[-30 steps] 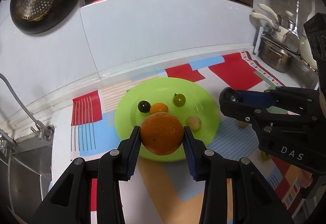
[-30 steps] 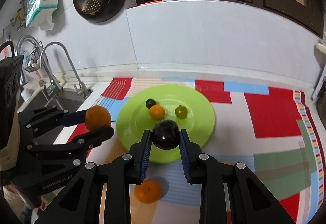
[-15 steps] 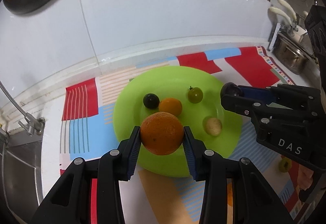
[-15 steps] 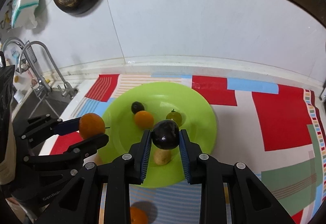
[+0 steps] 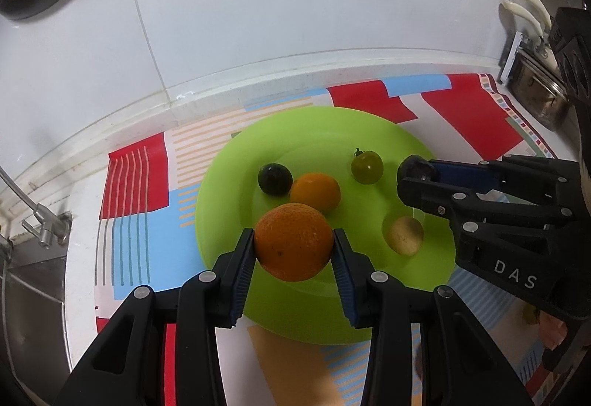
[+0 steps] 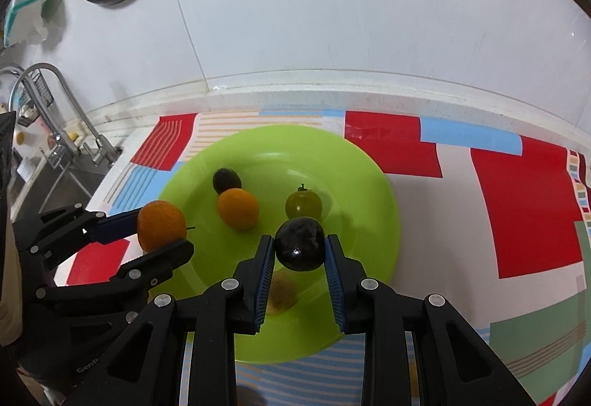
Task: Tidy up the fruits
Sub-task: 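Carry the large orange and dark plum over the green plate, then open both tools to drop the orange and plum onto the plate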
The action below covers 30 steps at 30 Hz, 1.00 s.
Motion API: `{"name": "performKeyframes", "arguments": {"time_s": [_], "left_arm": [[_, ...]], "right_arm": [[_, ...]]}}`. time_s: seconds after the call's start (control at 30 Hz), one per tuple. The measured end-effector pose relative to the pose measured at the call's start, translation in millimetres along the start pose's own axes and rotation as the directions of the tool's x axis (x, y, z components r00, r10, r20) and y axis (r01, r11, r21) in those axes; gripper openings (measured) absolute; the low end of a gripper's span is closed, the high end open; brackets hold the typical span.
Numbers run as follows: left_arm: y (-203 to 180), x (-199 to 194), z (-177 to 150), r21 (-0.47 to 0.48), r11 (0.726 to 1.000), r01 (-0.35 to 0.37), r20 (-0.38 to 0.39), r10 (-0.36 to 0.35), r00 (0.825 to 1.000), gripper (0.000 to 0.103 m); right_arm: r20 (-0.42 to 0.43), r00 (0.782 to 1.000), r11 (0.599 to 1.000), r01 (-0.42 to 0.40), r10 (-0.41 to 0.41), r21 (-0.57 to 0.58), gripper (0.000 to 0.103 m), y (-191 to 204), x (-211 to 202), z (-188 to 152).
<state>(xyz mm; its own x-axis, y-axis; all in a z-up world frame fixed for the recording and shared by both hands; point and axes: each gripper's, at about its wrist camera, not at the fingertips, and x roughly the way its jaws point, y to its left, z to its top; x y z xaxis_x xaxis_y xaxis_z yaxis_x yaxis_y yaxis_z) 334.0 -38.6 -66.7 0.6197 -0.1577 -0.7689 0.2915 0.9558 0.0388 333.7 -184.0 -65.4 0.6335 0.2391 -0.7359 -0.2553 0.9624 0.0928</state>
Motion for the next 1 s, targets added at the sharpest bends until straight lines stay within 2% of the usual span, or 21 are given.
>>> {"name": "performKeyframes", "arguments": {"time_s": [0.07, 0.17, 0.27, 0.8, 1.0], "left_arm": [[0, -1, 0, -0.004, 1.000, 0.001, 0.000, -0.001, 1.000, 0.042], [-2, -7, 1, 0.003, 1.000, -0.018, 0.023, 0.018, 1.000, 0.051], [-4, -17, 1, 0.001, 0.999, -0.035, 0.042, 0.035, 0.999, 0.051], [-27, -92, -10, -0.004, 1.000, -0.023, 0.159, 0.024, 0.987, 0.060], [-41, -119, -20, 0.006, 0.999, -0.051, 0.192, 0.048, 0.980, 0.066]], "right_arm": [[-0.001, 1.000, 1.000, 0.001, -0.001, 0.000, 0.029, 0, 0, 0], [0.006, 1.000, 1.000, 0.007, -0.007, -0.006, 0.030, 0, -3, -1], [0.016, 1.000, 1.000, 0.007, -0.006, -0.009, 0.036, -1, -8, -1], [0.123, 0.992, 1.000, 0.007, -0.006, -0.004, 0.036, 1, -87, -21], [0.156, 0.988, 1.000, 0.017, -0.018, 0.011, 0.037, -1, -116, -35]]}}
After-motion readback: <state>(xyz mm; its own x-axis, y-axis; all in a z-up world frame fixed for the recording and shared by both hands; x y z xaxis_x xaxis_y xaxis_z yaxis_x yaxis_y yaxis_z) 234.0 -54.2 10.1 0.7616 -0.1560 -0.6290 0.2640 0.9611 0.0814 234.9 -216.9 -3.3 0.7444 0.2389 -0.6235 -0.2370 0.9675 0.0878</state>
